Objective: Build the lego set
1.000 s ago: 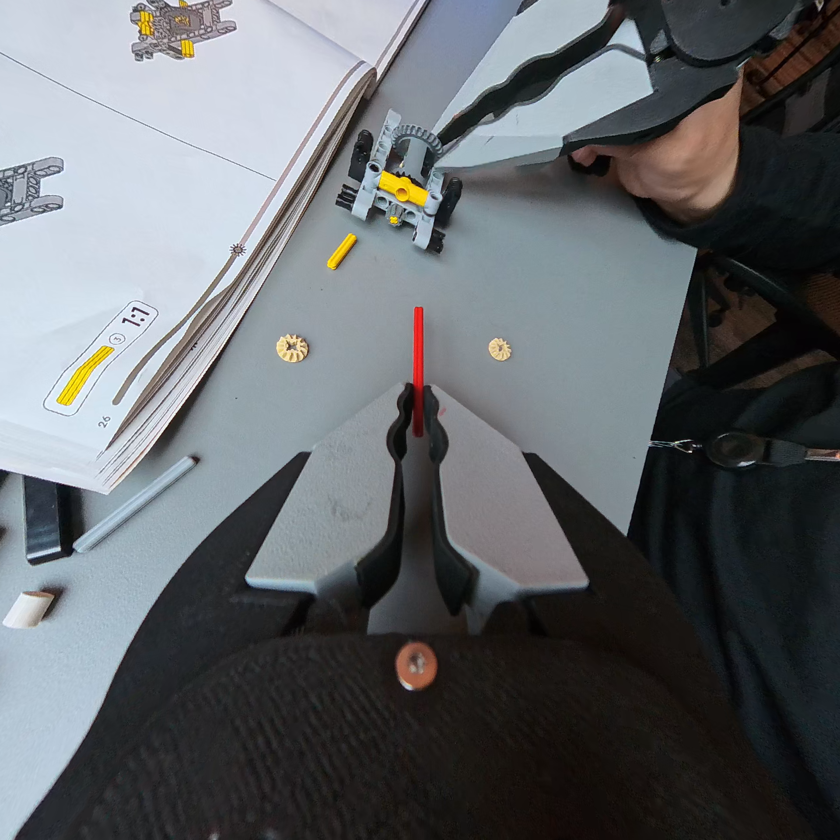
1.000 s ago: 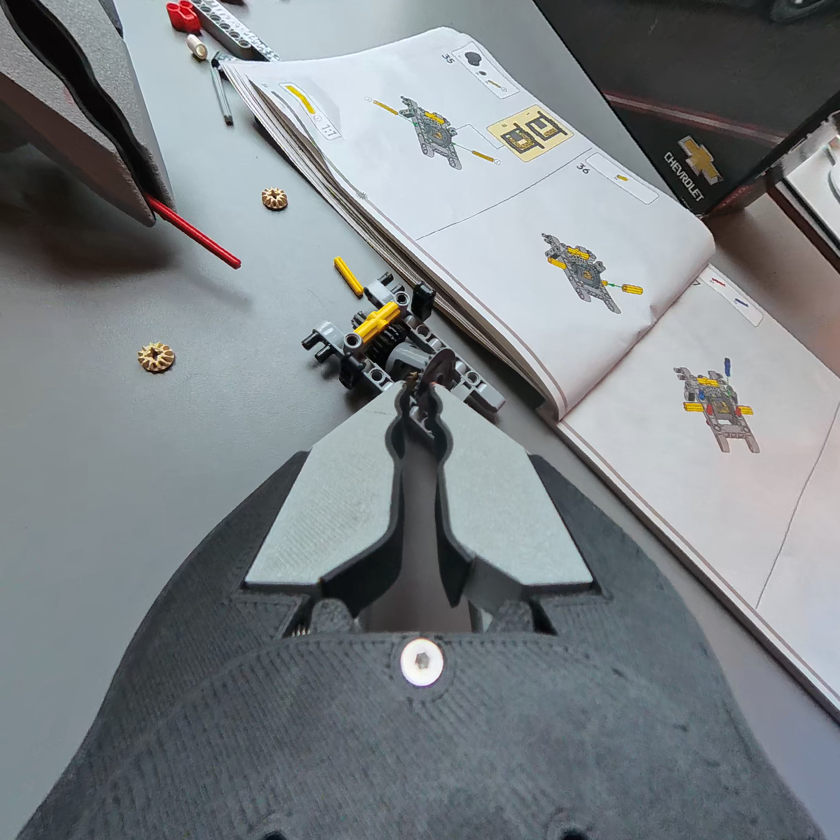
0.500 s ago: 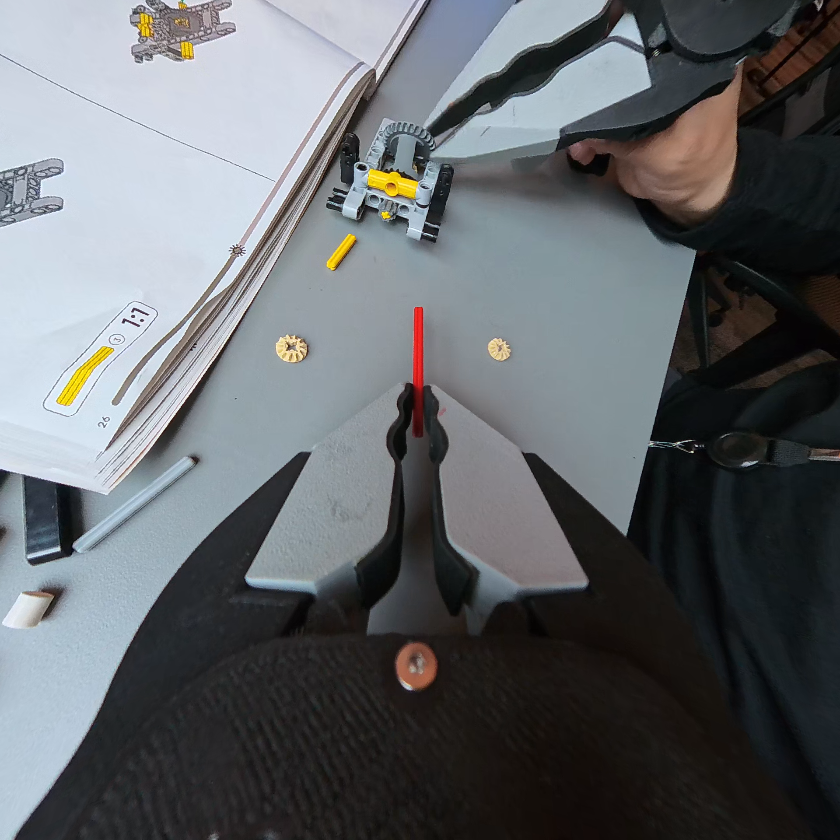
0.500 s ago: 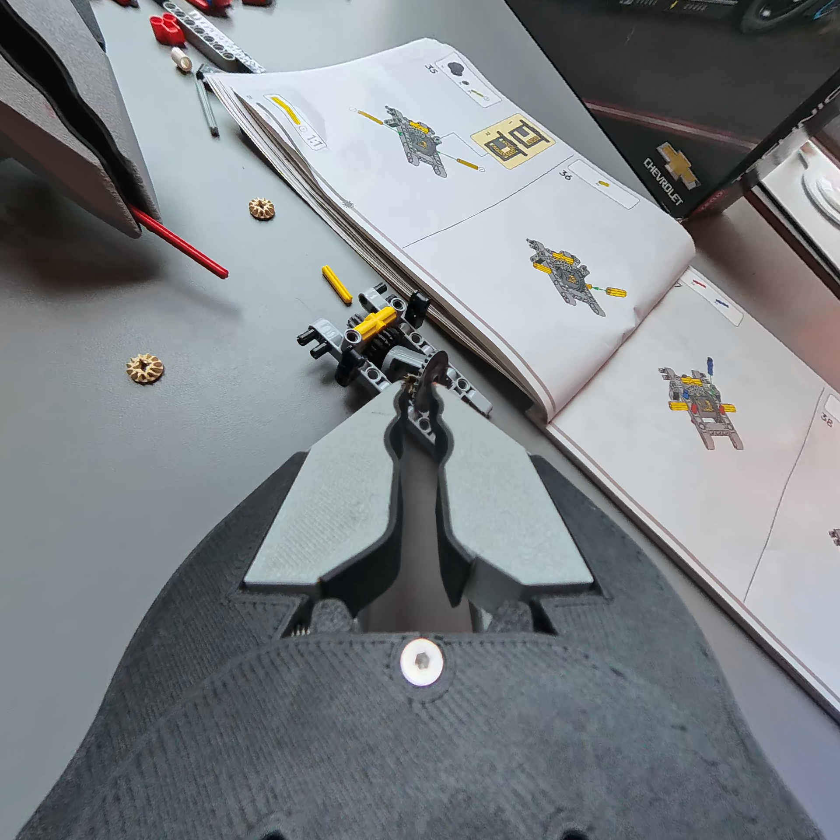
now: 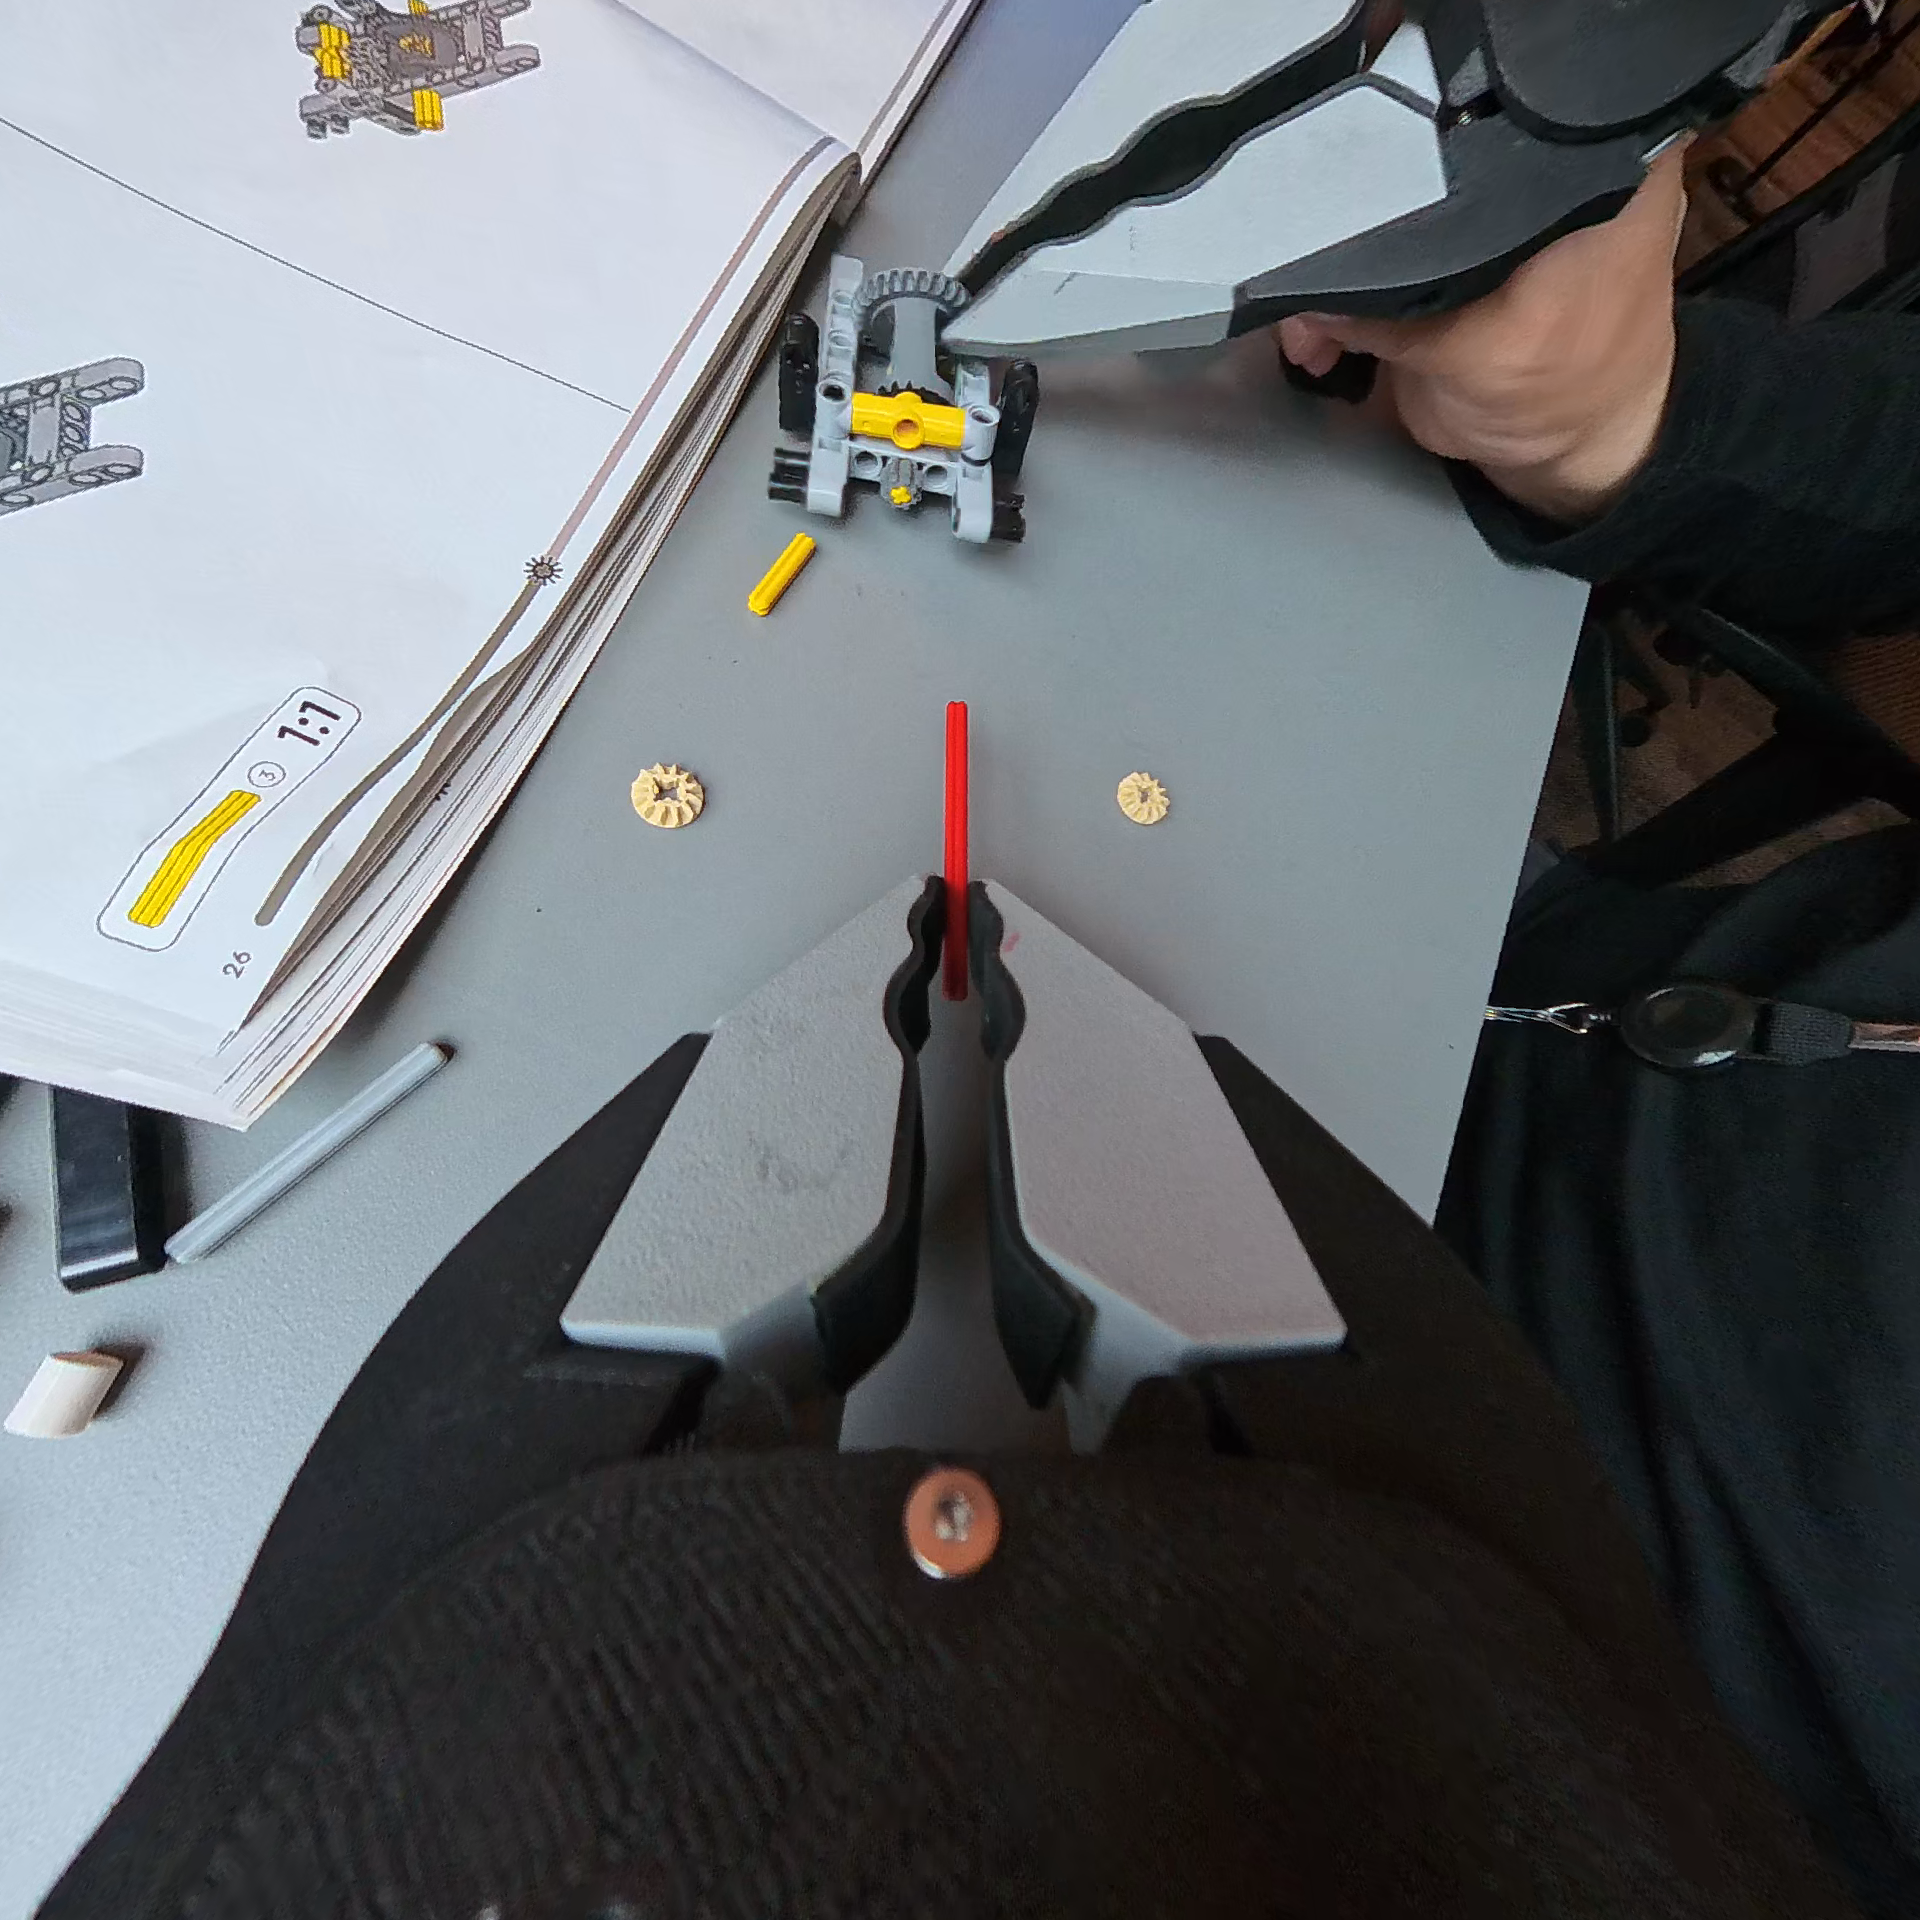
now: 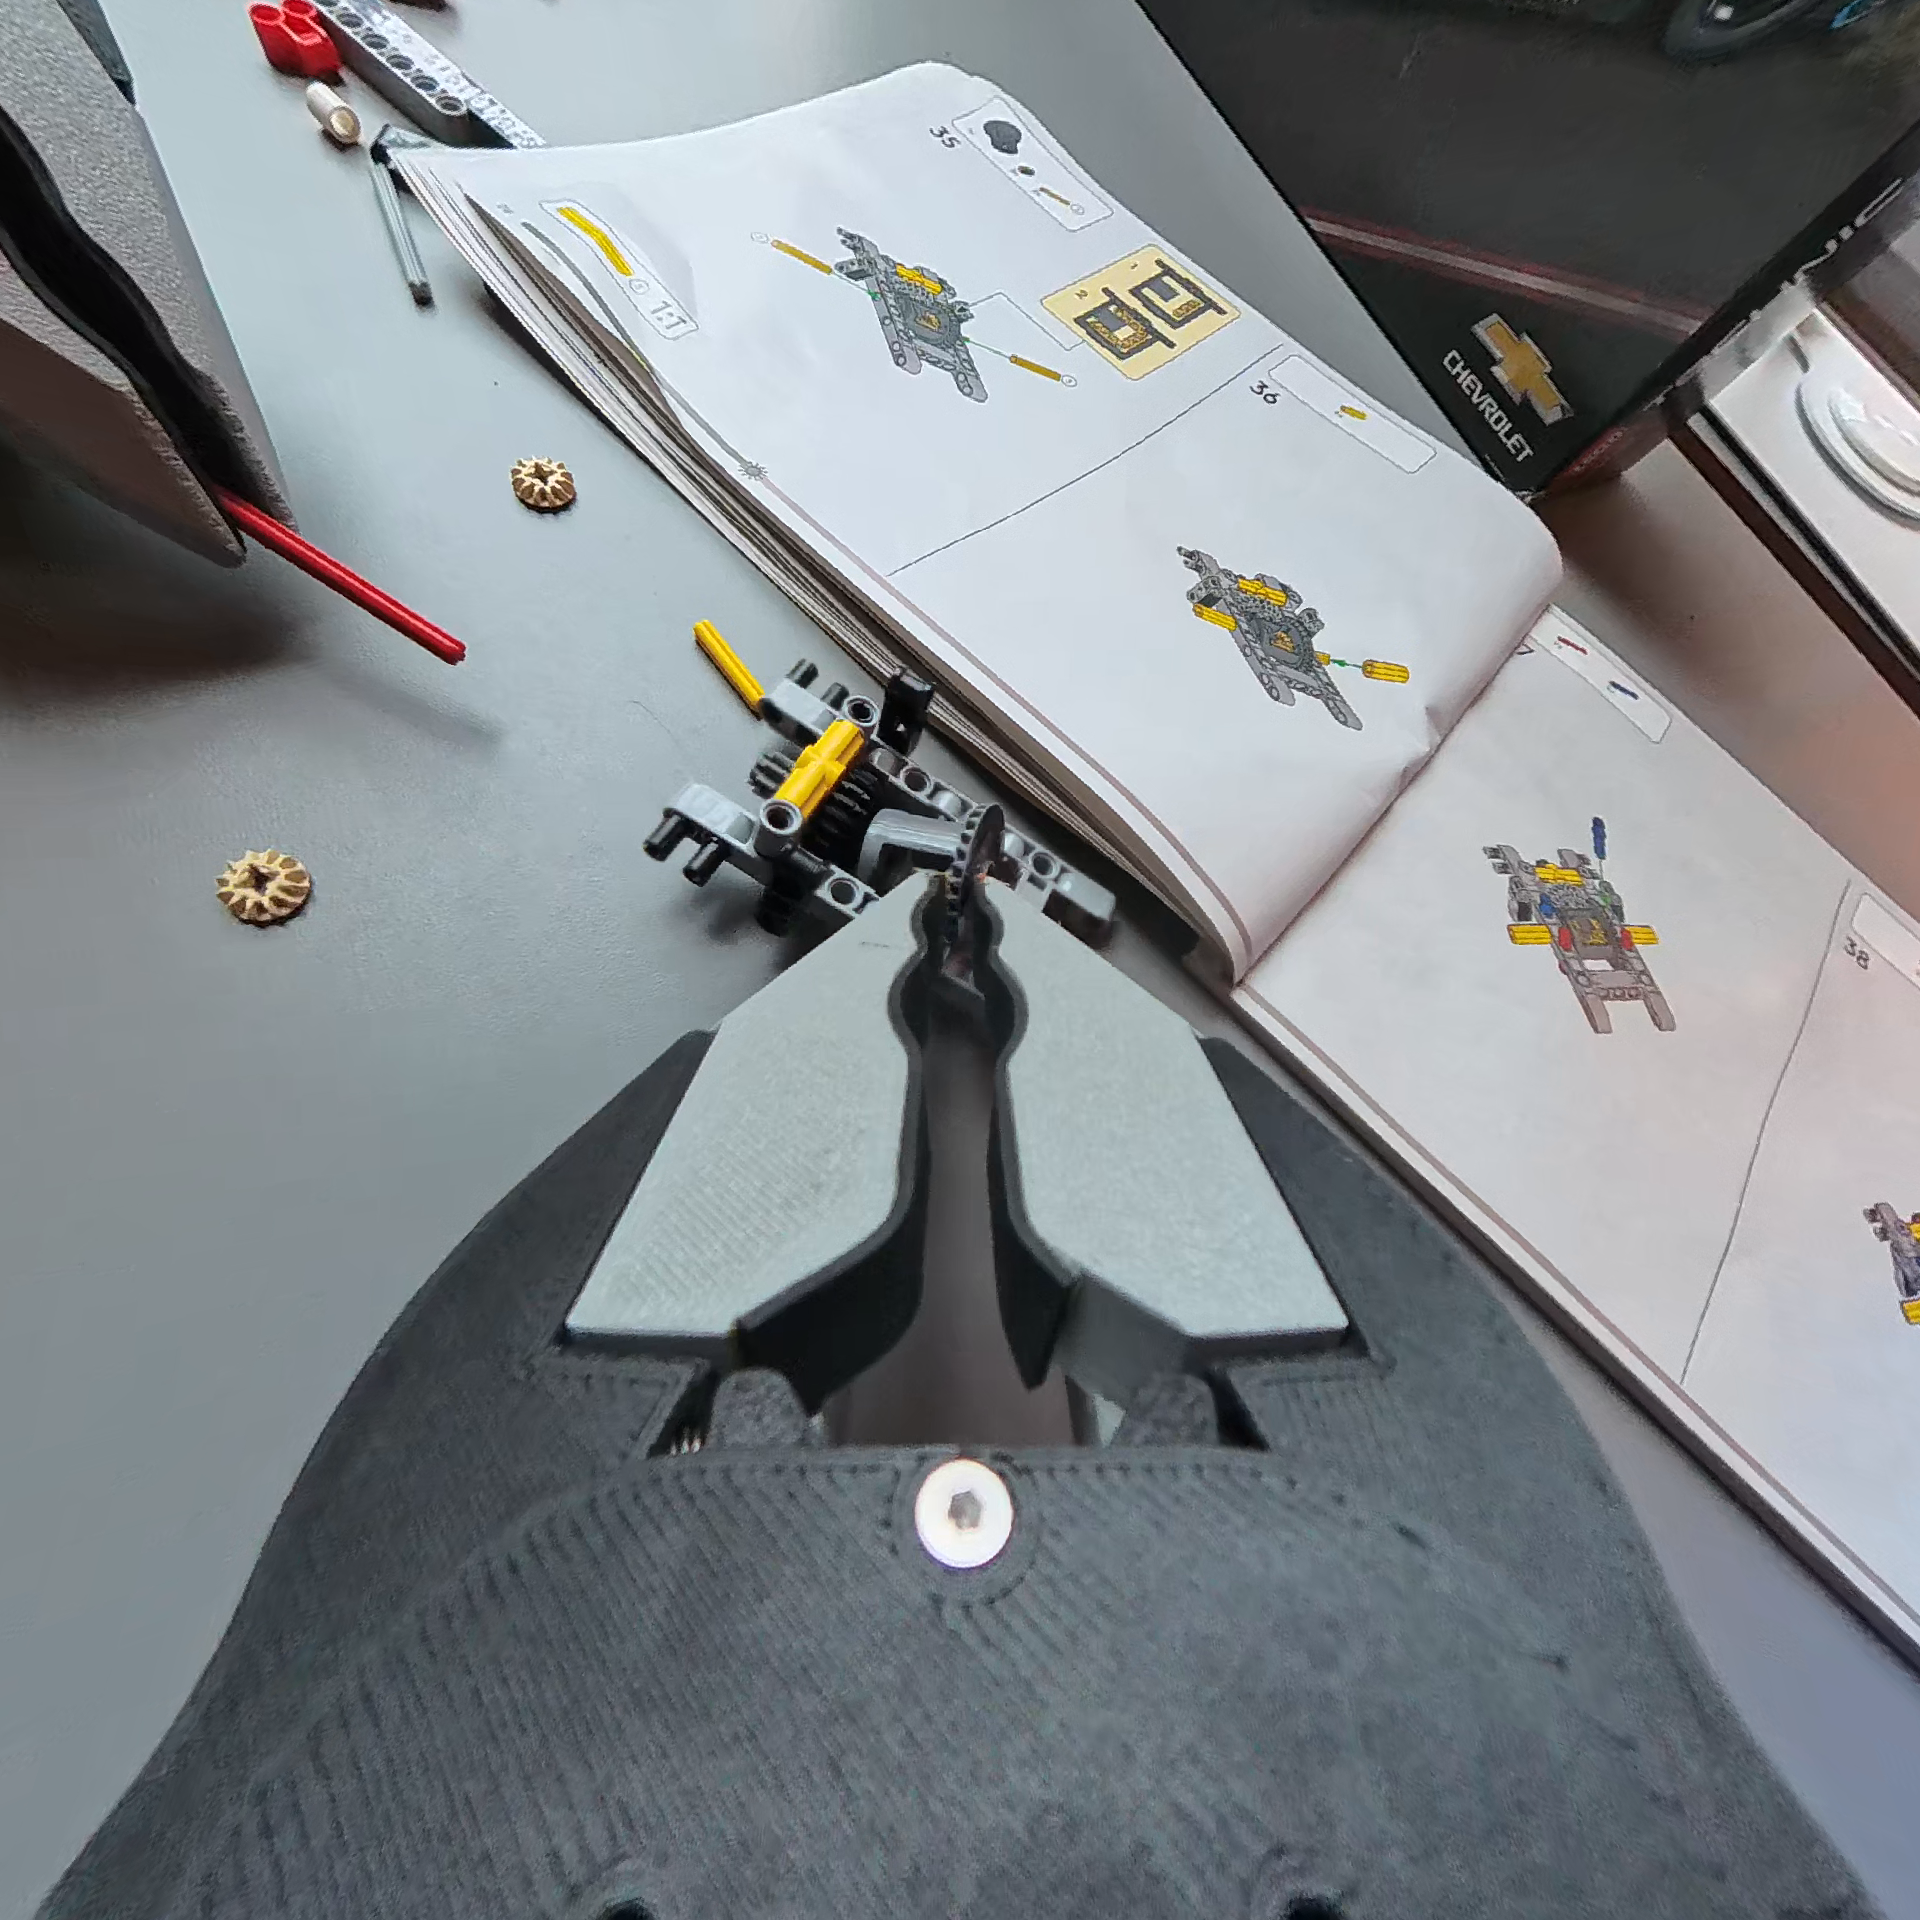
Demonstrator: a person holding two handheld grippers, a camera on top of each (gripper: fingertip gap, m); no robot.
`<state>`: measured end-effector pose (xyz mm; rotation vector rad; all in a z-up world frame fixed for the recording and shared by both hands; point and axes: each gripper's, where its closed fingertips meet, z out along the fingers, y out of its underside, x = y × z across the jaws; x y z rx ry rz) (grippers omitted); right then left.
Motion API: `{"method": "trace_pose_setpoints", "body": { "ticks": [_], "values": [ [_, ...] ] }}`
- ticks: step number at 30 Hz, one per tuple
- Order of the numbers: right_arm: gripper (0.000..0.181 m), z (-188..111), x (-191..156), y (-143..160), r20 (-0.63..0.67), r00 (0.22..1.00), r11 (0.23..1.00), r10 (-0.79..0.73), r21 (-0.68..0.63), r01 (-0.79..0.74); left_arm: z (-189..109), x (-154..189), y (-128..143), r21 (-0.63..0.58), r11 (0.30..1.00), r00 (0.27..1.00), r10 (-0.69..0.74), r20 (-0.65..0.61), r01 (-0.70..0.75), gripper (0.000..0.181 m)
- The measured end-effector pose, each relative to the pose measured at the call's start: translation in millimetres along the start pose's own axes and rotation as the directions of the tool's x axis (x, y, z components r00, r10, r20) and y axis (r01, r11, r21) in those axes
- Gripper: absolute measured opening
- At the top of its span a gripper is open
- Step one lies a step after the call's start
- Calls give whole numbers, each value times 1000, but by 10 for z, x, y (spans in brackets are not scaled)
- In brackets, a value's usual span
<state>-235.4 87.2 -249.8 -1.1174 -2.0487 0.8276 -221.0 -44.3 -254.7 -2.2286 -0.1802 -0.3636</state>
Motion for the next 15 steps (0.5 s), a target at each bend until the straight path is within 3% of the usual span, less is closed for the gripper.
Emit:
{"method": "trace_pose_setpoints", "body": {
  "ticks": [15],
  "values": [
    [0,-22,81,-70,-31,999,999,14,37,-13,-5,5,-3,4,1000,1000,0,-5,0,1]
  ]
}}
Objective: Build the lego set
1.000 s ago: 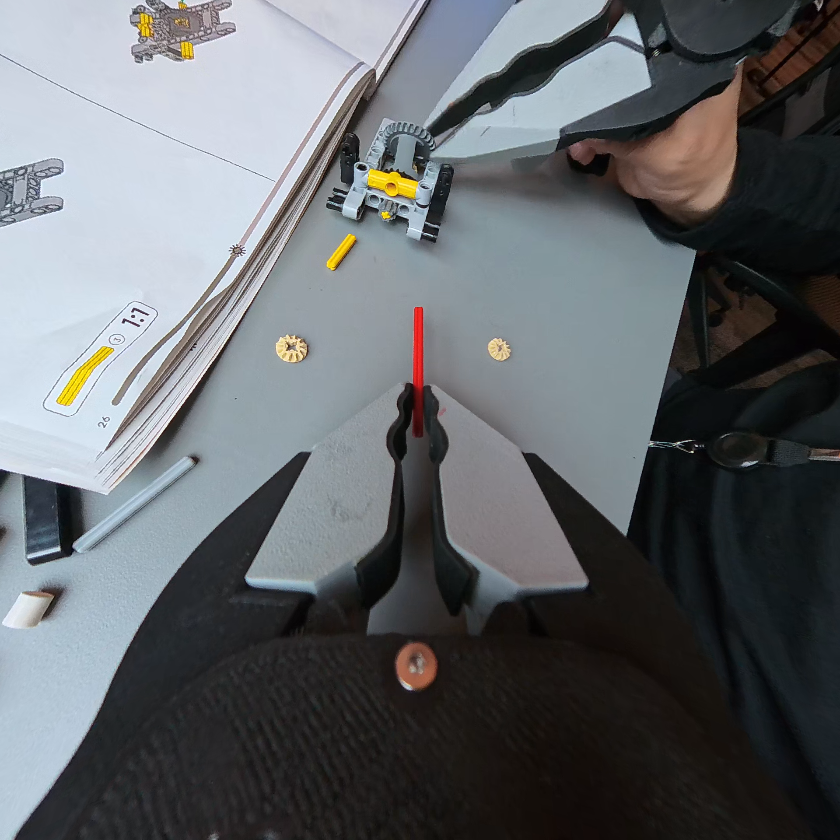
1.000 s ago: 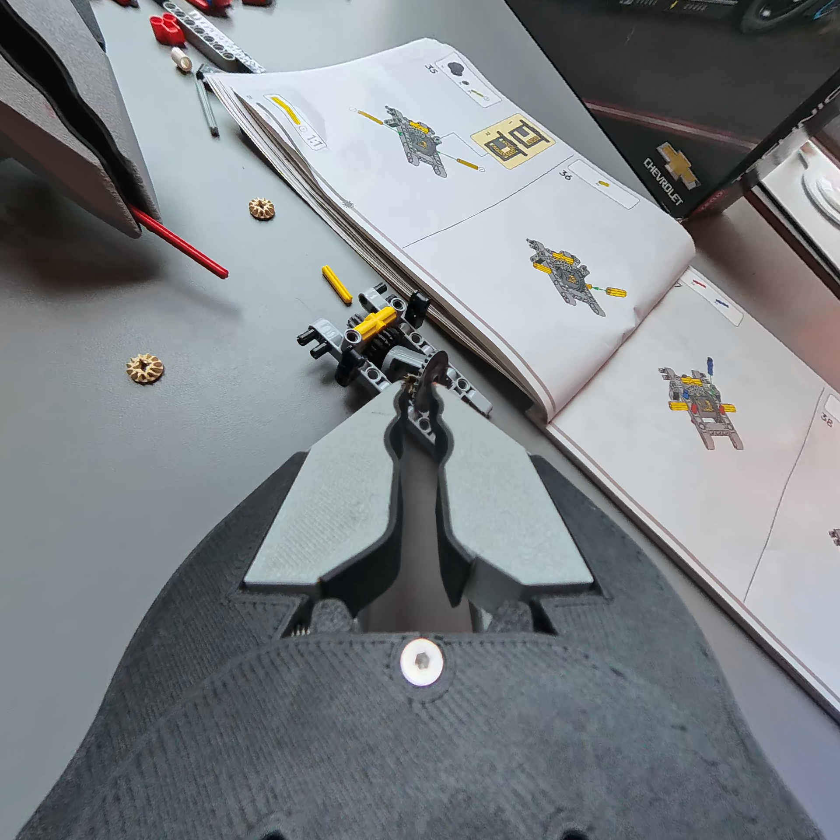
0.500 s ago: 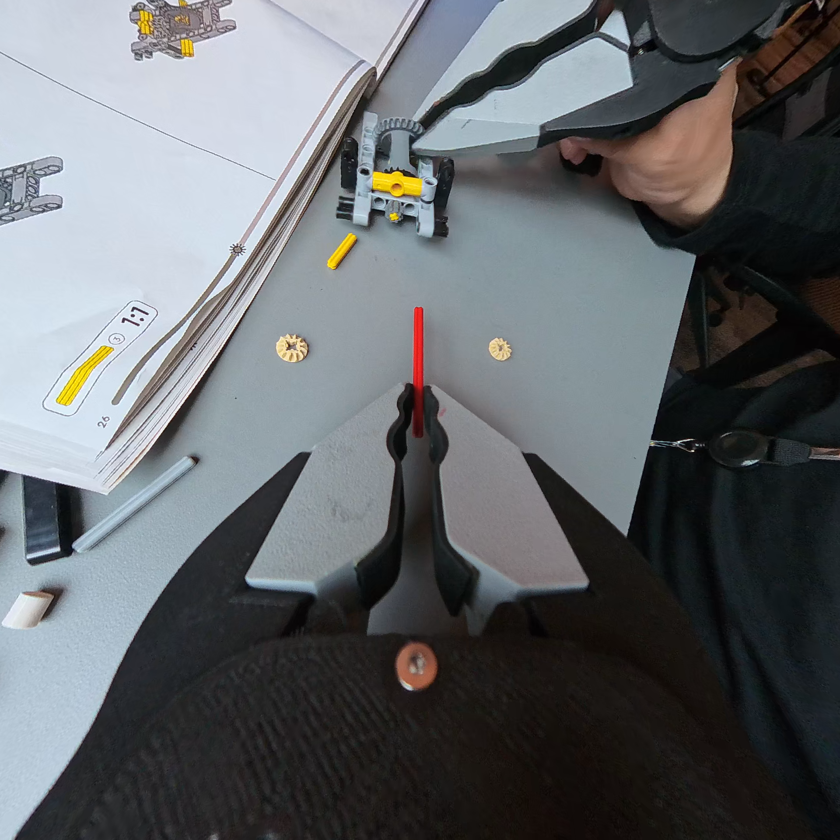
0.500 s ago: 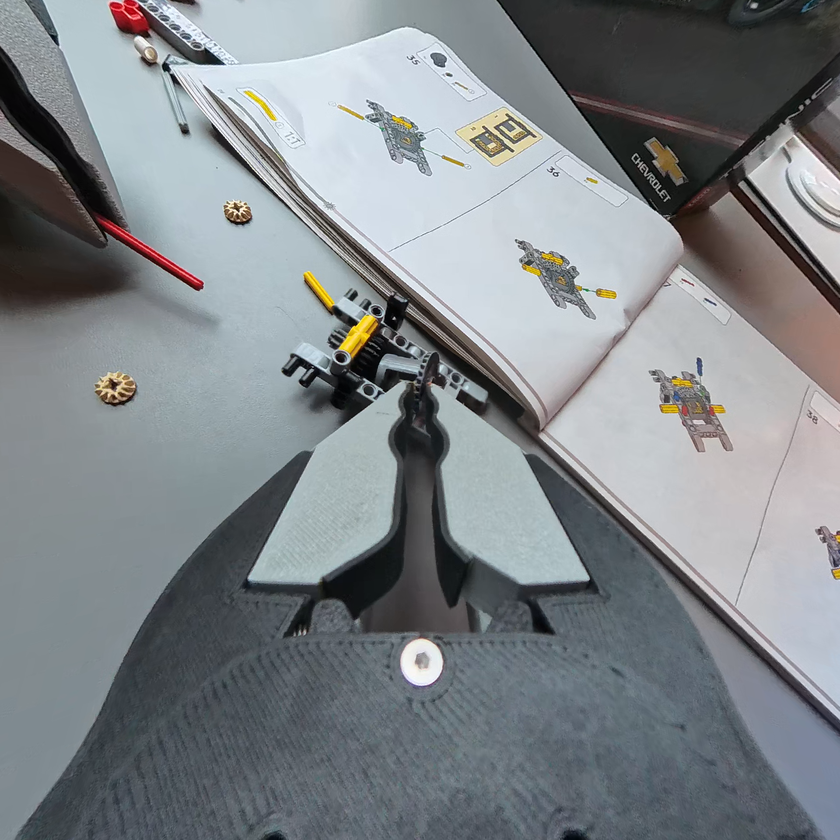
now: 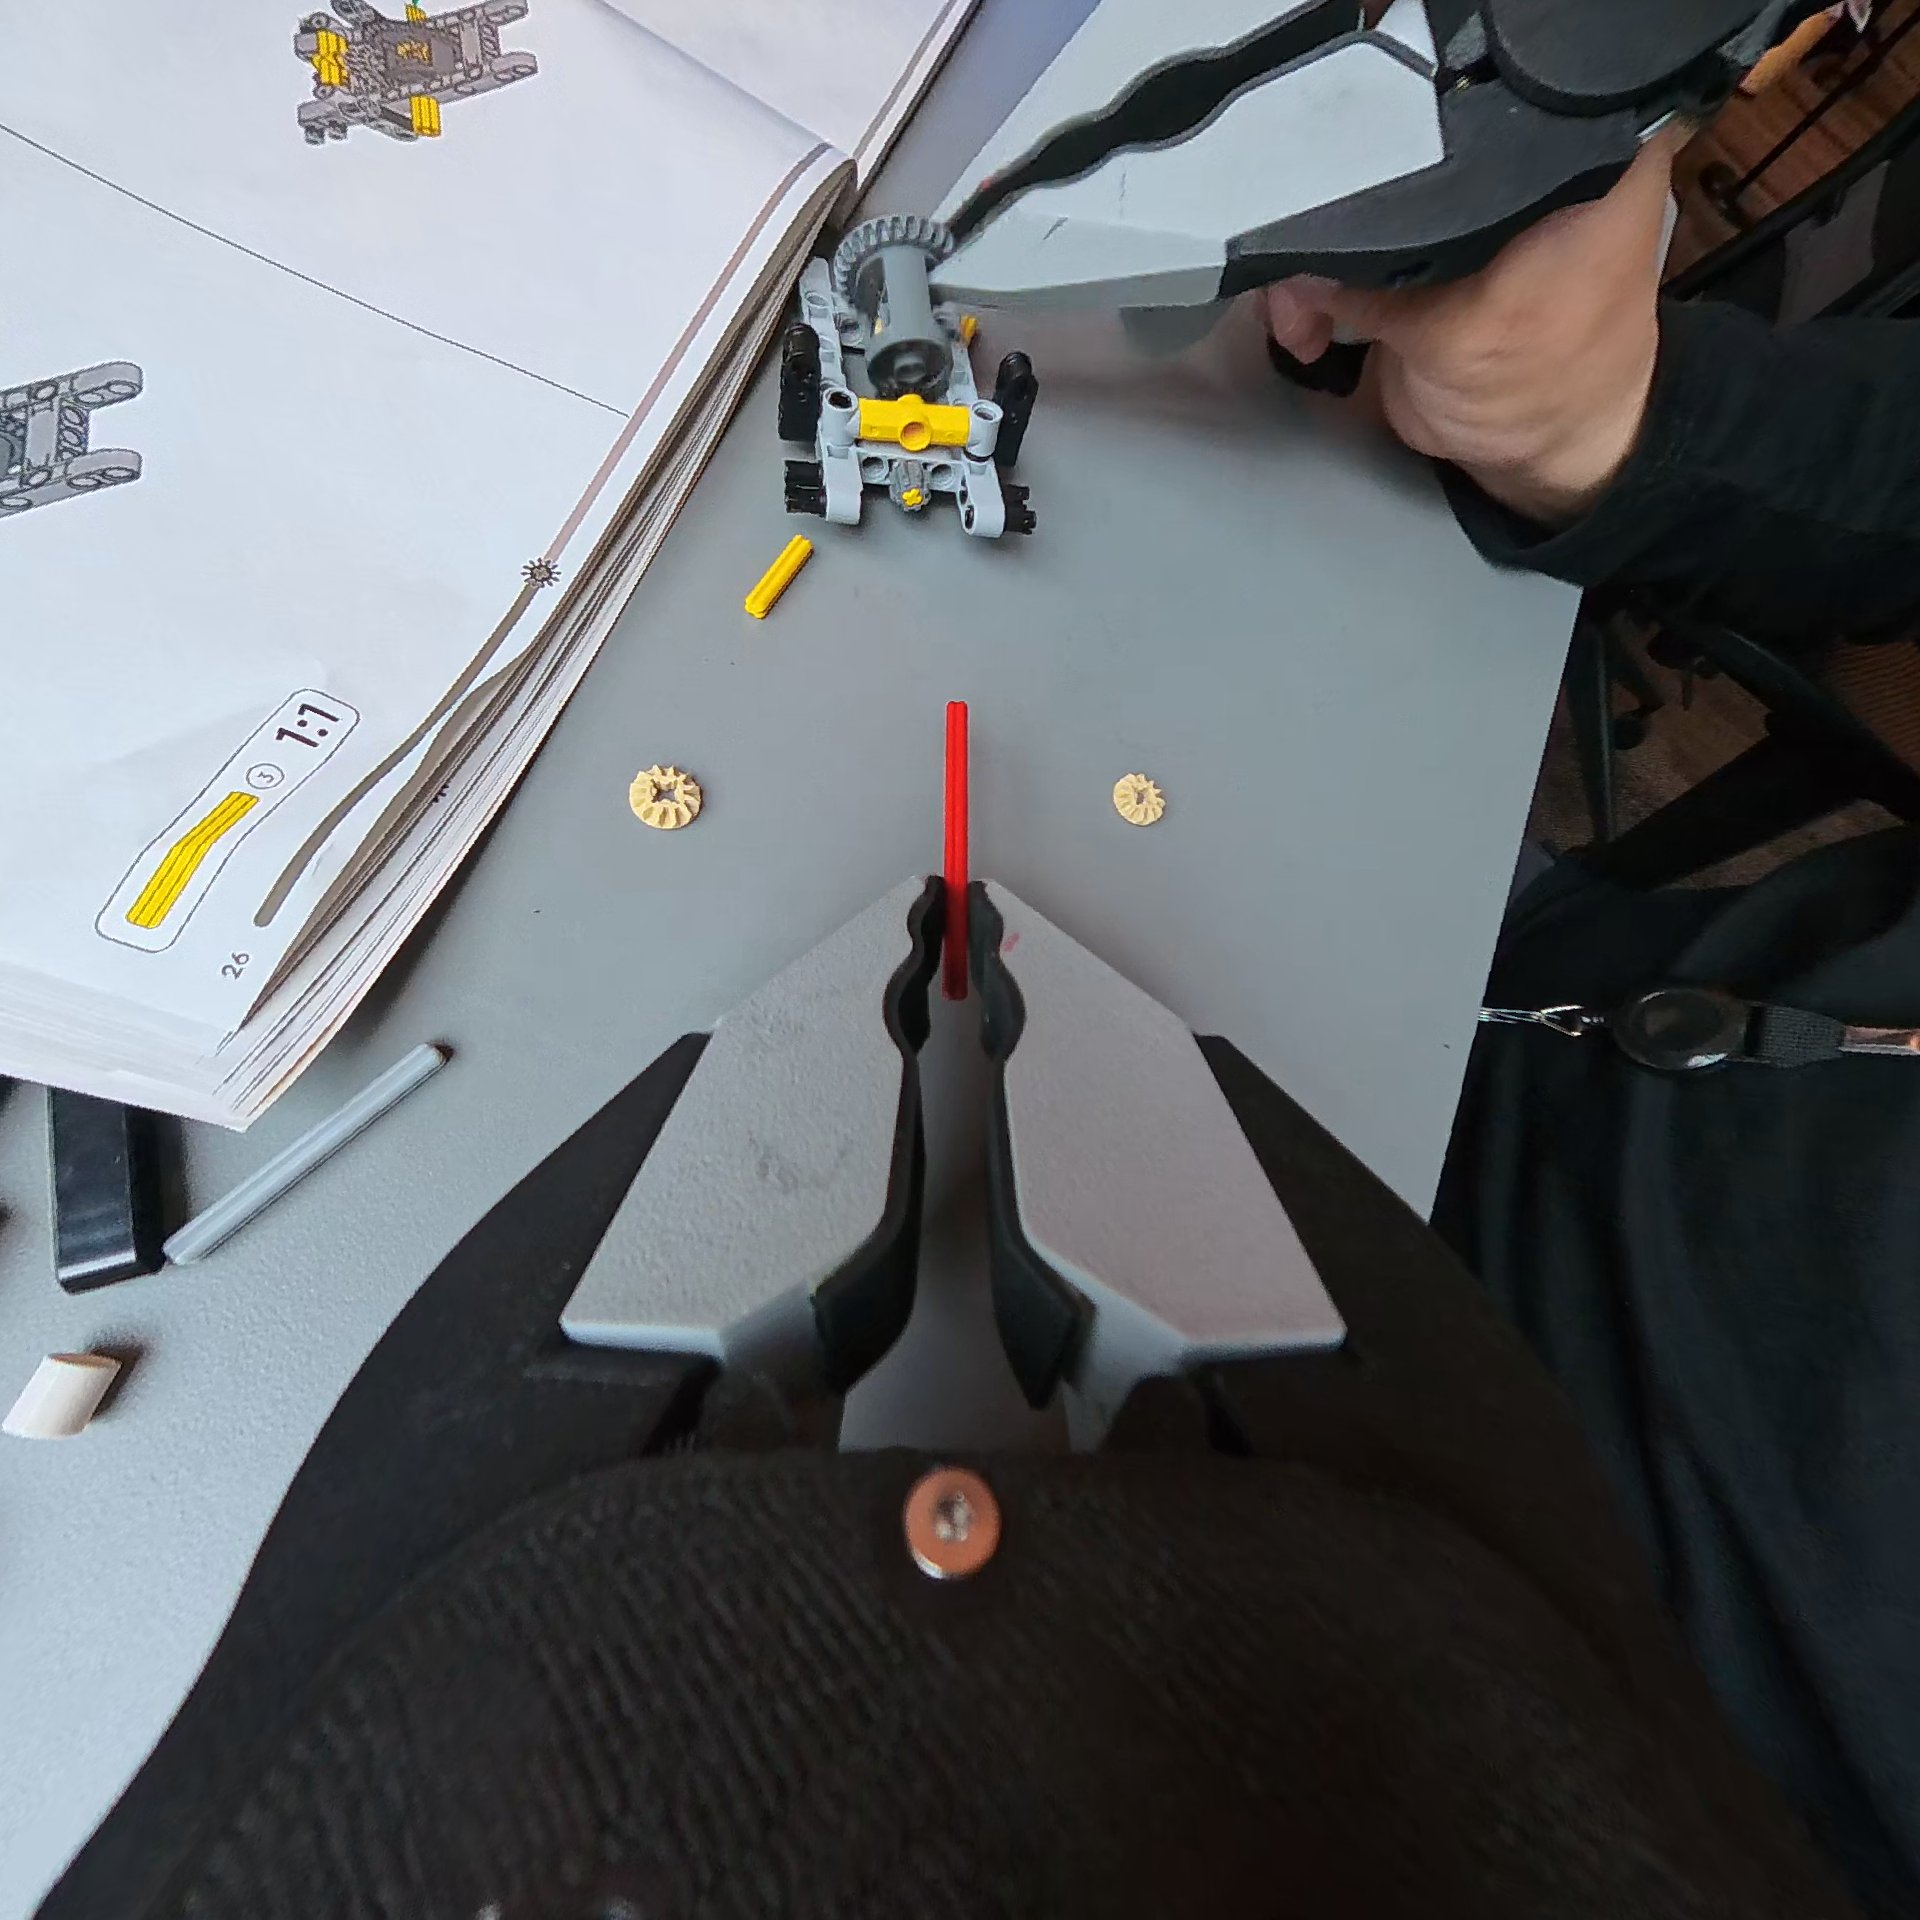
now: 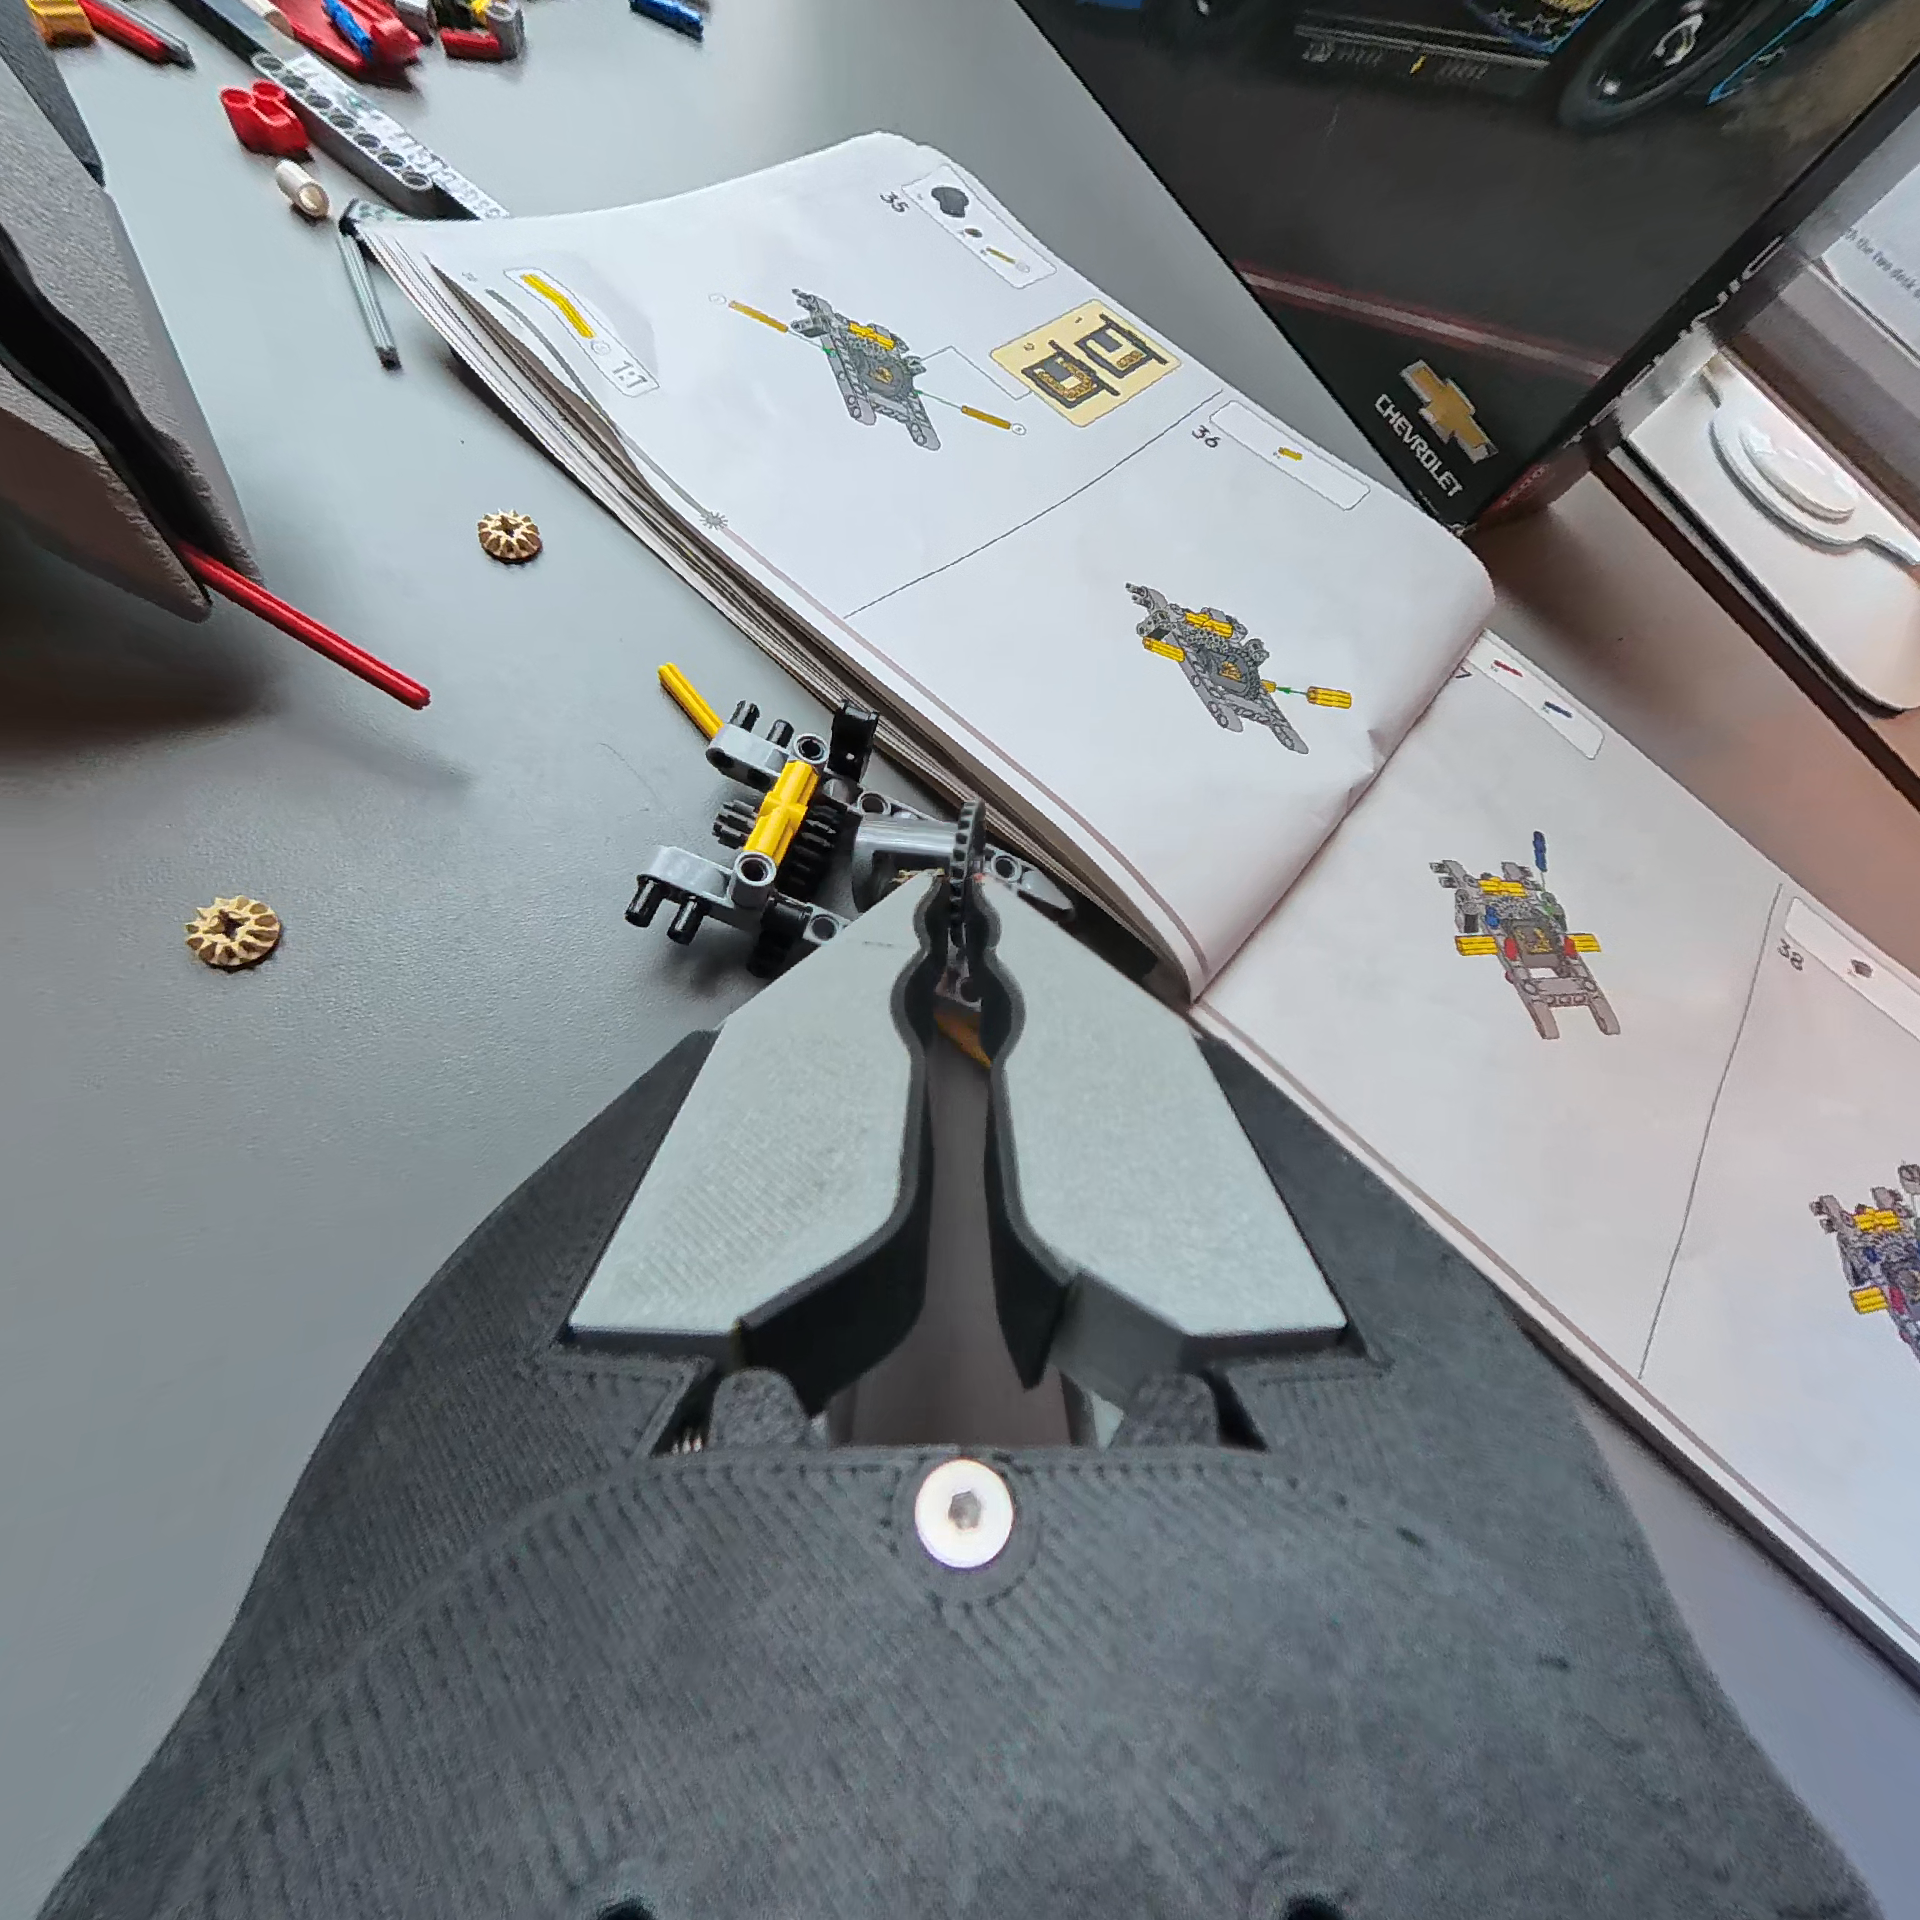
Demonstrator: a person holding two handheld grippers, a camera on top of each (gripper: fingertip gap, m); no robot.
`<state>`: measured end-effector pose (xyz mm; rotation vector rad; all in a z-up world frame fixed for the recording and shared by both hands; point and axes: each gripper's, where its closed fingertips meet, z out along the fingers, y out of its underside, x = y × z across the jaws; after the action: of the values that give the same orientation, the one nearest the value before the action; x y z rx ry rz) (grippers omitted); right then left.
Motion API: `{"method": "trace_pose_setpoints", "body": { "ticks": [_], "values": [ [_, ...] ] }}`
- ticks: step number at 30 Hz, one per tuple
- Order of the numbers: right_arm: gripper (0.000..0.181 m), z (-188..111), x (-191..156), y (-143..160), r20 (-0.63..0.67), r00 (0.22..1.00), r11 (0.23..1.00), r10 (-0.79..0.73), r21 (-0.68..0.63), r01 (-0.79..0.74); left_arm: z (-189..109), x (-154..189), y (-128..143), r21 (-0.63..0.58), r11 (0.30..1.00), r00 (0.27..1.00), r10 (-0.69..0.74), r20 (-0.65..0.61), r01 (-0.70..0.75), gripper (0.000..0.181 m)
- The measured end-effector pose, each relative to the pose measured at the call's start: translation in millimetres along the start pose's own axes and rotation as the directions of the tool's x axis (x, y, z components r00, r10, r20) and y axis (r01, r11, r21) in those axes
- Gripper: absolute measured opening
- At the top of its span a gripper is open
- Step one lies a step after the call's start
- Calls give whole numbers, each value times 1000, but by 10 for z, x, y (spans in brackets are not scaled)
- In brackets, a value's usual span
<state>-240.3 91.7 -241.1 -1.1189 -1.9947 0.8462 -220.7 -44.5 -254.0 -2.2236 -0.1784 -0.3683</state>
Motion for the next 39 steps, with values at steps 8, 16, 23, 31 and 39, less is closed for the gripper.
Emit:
{"method": "trace_pose_setpoints", "body": {
  "ticks": [8,16,23,31,39],
  "values": [
    [0,-83,106,-50,44,997,995,66,75,-69,21,4,23,-21,1000,1000,-6,-8,6,1],
    [0,-137,216,-78,100,991,985,94,133,-107,118,51,65,-76,997,999,-23,-37,20,1],
    [0,-194,229,-96,154,984,978,93,169,-120,109,70,-2,-36,999,998,-29,-47,27,25],
    [0,-242,312,-106,196,973,966,123,199,-162,144,172,-195,1,1000,1000,-13,-19,13,26],
    [0,-283,342,-110,194,975,965,111,212,-152,583,232,-574,-11,999,999,31,17,-31,26]
  ]
}}
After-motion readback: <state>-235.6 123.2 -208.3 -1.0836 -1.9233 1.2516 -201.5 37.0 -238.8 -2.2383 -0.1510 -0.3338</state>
